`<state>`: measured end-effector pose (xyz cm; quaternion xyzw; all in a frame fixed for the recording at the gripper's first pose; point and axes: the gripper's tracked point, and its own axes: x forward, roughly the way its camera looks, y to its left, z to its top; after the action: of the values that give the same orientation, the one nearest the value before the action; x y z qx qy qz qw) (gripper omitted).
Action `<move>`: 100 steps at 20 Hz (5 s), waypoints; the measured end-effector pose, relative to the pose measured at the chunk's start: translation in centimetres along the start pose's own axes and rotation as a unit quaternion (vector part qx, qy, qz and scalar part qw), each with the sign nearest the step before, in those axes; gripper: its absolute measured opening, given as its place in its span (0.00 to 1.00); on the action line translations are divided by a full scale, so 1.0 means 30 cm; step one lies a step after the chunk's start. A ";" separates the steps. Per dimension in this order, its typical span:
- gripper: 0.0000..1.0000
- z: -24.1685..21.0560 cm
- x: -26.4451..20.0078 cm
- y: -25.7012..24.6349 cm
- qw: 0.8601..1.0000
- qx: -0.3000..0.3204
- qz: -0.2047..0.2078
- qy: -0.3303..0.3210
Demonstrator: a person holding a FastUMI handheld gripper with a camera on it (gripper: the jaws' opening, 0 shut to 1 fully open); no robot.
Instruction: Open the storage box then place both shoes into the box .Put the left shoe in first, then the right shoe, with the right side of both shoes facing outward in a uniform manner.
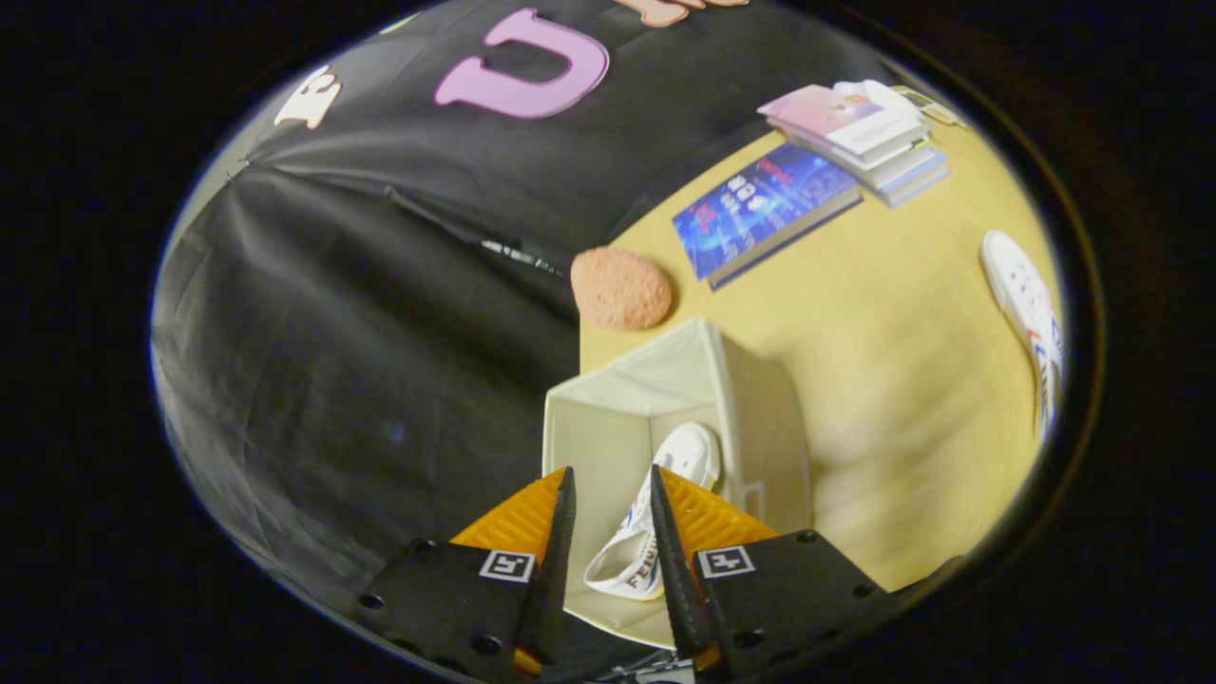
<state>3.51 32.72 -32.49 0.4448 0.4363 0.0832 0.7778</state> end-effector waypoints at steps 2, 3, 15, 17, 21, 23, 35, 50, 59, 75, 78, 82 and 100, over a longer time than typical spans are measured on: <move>0.48 0.132 -0.084 -0.065 0.999 -0.001 -0.008 -0.038; 0.48 0.202 -0.115 -0.118 0.998 -0.004 -0.017 -0.054; 0.48 0.416 -0.403 -0.937 0.982 -0.006 -0.169 -0.089; 0.48 0.382 -0.416 -1.036 0.979 -0.002 -0.191 -0.078; 0.48 0.323 -0.432 -1.193 0.970 -0.019 -0.235 -0.057; 0.48 0.293 -0.429 -1.242 0.965 -0.045 -0.257 -0.043; 0.33 0.242 -0.316 -1.328 0.962 -0.082 -0.261 -0.004; 0.09 0.225 -0.327 -0.948 0.991 0.067 -0.110 -0.032; 0.09 0.045 -0.179 -0.177 1.000 0.004 -0.005 0.012; 0.10 -0.229 0.047 -0.172 0.984 -0.012 -0.180 0.009; 0.21 -0.199 0.062 -0.109 0.988 0.003 -0.153 -0.005; 0.47 -0.147 0.044 -0.124 0.987 0.006 -0.159 -0.029; 0.47 0.218 -0.238 -0.006 0.965 -0.148 -0.112 -0.184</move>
<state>4.07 24.87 -26.86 0.2804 0.3152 -0.0245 0.9063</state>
